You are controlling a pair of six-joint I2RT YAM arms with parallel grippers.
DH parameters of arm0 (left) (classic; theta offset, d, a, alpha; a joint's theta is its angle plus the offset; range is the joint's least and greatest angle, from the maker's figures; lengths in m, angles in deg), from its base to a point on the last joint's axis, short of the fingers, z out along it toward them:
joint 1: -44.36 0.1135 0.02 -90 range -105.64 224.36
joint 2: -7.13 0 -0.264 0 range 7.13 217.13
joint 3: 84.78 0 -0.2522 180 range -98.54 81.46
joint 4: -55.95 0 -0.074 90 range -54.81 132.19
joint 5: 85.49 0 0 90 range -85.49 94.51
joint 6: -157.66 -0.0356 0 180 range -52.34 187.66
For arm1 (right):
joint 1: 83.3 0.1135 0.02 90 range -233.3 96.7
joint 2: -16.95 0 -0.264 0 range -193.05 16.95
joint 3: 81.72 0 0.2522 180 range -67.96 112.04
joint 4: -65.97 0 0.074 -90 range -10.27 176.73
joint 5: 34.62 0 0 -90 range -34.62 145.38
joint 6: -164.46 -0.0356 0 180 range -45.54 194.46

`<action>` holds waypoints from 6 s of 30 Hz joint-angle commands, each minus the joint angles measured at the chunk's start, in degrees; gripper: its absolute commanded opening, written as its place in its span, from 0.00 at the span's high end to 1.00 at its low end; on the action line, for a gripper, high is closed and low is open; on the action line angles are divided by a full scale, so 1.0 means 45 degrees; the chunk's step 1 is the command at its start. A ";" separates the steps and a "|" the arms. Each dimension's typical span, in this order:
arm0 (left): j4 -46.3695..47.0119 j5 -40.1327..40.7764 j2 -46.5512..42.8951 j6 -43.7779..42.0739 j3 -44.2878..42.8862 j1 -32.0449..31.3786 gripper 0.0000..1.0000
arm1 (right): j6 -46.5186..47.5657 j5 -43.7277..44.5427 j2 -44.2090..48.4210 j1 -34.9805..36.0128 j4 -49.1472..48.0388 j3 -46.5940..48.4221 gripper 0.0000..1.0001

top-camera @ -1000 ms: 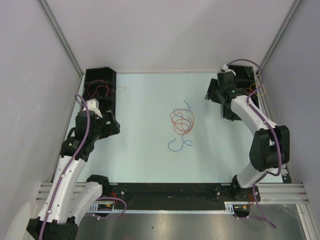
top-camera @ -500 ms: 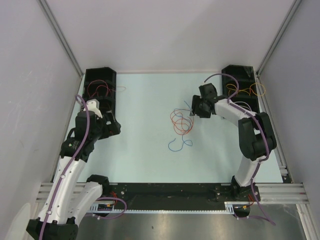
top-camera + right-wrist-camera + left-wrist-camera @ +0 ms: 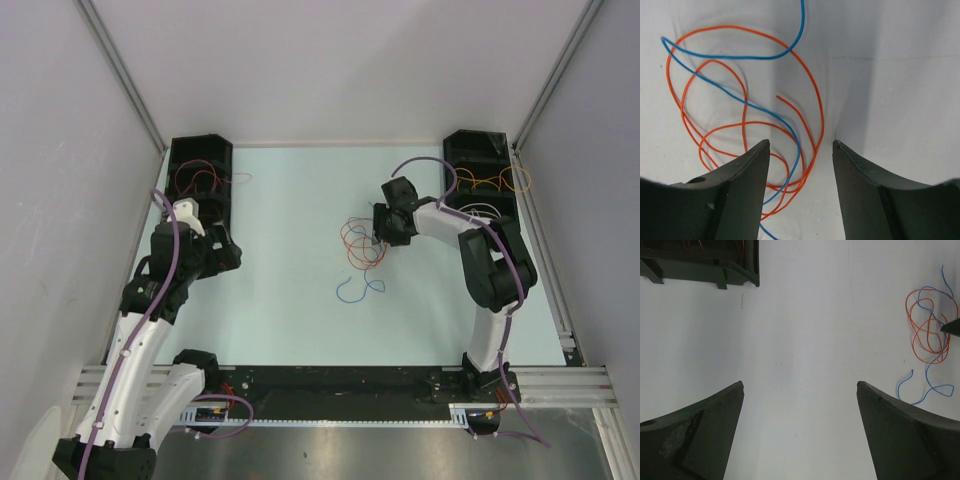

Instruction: Untangle the cables

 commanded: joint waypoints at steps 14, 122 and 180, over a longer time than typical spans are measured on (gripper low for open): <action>0.0350 -0.0107 -0.0015 -0.0261 -0.0020 0.0134 0.00 | 0.0356 0.1266 -0.1546 0.0108 -0.0508 0.1443 0.57; 0.0232 0.0342 0.0629 -0.0124 -0.0040 0.0212 0.00 | 0.2642 0.5408 -0.4906 -0.6942 -0.5410 1.1563 1.00; 0.5014 0.2803 0.9746 0.0463 -0.3416 -0.7676 0.15 | -0.0933 0.2987 0.9798 -0.1490 0.2265 -0.3086 0.19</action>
